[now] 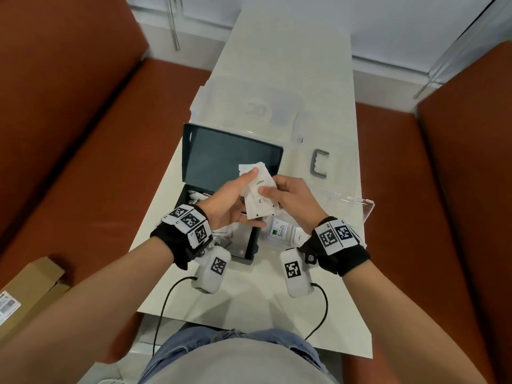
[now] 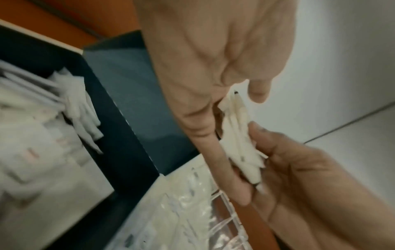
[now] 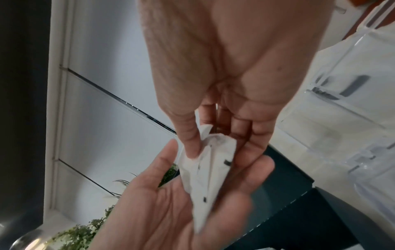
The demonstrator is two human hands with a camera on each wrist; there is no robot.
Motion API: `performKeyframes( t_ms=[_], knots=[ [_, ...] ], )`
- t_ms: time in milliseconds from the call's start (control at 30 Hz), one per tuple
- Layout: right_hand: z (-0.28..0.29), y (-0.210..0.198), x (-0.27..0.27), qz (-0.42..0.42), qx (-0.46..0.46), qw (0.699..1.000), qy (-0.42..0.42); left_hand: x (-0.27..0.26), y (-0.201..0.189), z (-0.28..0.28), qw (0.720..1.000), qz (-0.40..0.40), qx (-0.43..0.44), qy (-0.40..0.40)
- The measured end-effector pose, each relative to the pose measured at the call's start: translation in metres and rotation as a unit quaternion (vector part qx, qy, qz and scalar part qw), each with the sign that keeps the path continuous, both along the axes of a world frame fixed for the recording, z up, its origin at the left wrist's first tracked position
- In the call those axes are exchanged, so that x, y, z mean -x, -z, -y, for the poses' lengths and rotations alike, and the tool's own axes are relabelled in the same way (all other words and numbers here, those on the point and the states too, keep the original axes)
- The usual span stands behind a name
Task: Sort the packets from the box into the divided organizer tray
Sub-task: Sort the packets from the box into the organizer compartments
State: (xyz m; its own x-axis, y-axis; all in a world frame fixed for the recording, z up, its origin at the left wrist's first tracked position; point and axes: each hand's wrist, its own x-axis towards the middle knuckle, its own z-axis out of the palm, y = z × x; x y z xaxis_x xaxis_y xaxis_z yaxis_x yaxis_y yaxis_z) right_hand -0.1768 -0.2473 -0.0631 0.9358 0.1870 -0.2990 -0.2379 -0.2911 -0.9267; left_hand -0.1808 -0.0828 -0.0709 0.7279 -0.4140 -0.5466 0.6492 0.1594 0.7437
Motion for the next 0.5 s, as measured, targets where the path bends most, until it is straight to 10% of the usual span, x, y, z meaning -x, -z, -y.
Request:
performKeyframes(
  t_ms=[500],
  knots=[
    [0.070,-0.001,0.001,0.031,0.012,0.989,0.147,-0.007,0.008,0.055,0.997,0.069,-0.022,-0.019]
  ],
)
